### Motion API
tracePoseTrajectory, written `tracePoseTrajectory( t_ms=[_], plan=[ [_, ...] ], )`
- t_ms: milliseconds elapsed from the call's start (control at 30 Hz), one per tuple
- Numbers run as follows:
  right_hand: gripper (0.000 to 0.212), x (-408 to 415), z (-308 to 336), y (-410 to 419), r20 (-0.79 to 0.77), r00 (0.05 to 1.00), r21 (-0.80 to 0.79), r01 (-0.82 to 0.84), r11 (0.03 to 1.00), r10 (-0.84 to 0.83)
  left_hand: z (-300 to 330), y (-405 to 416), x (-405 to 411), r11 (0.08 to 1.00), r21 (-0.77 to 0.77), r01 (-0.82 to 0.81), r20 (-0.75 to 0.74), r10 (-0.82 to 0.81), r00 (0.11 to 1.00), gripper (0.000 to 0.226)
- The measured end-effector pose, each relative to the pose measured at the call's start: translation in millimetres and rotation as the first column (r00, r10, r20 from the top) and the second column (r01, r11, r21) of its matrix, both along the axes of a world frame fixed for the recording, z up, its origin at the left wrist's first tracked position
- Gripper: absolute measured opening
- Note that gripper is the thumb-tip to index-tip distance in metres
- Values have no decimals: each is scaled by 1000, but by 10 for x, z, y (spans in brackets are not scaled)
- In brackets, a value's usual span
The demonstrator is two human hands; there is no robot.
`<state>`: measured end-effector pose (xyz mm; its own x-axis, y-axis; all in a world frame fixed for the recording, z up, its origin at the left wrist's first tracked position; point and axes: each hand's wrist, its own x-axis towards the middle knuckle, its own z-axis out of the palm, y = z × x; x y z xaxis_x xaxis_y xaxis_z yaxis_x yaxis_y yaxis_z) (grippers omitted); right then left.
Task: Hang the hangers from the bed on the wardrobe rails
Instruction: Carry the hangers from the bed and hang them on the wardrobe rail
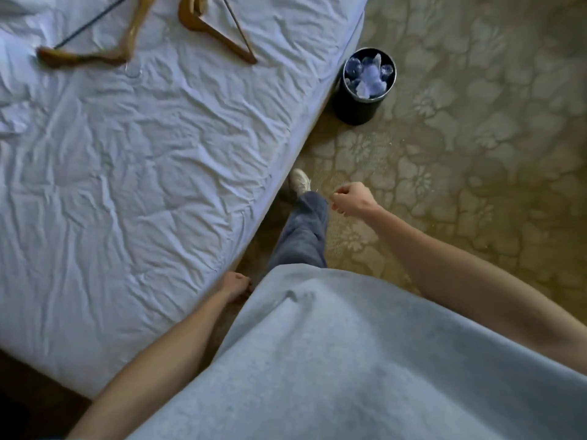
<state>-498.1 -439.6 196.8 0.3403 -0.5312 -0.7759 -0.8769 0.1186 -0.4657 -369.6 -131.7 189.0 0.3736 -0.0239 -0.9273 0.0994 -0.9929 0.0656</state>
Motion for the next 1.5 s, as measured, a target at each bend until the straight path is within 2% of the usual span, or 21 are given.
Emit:
tracePoseTrajectory(
  t_ms=[67,167,267,400,533,667,733,867,1000,1100,1267,1400,1500],
  plan=[
    [20,236,-56,-409,-48,999,3,-14,1000,14,-49,-397,307,999,-22,-38,-3,38,999,48],
    [23,424,-43,-950,-154,988,35,-24,999,29,22,-1124,804,997,-74,-8,-20,7,1000,31],
    [24,556,-19,-1487,-228,972,67,-34,997,48,69,-1971,1305,989,-145,-29,36,34,999,33],
    [25,703,-6,-2206,-313,949,90,-11,996,39,123,-3084,1916,957,-248,-149,19,159,987,24],
    [25,999,-24,-2904,-356,934,98,3,995,33,236,-4062,2475,921,-350,-171,22,190,981,22],
    [22,1569,-91,-3575,-355,931,97,-51,994,82,172,-4698,2898,902,-352,-251,20,275,961,22],
    [21,1979,-148,-3913,-327,936,95,-106,990,132,113,-4925,3096,892,-325,-314,10,335,942,21],
    [25,2956,-249,-4453,-259,901,131,-323,937,347,-16,-5256,3430,835,-212,-508,3,520,854,20],
    [18,4145,-431,-4827,-117,891,120,-425,897,438,-225,-5616,3936,698,-168,-696,22,709,705,18],
    [19,5042,-623,-5070,-23,882,53,-469,882,471,-411,-5895,4468,552,-187,-813,78,833,548,14],
    [19,6240,-981,-5400,17,837,-66,-545,836,547,-895,-5941,5187,508,-189,-840,234,854,464,27],
    [22,7071,-1300,-5554,-46,773,-237,-623,745,632,-1350,-5672,5404,469,-67,-881,345,839,421,49],
    [29,7568,-1573,-5617,-29,730,-426,-627,652,683,-1626,-5505,5450,404,26,-914,360,850,386,61]
  ],
)
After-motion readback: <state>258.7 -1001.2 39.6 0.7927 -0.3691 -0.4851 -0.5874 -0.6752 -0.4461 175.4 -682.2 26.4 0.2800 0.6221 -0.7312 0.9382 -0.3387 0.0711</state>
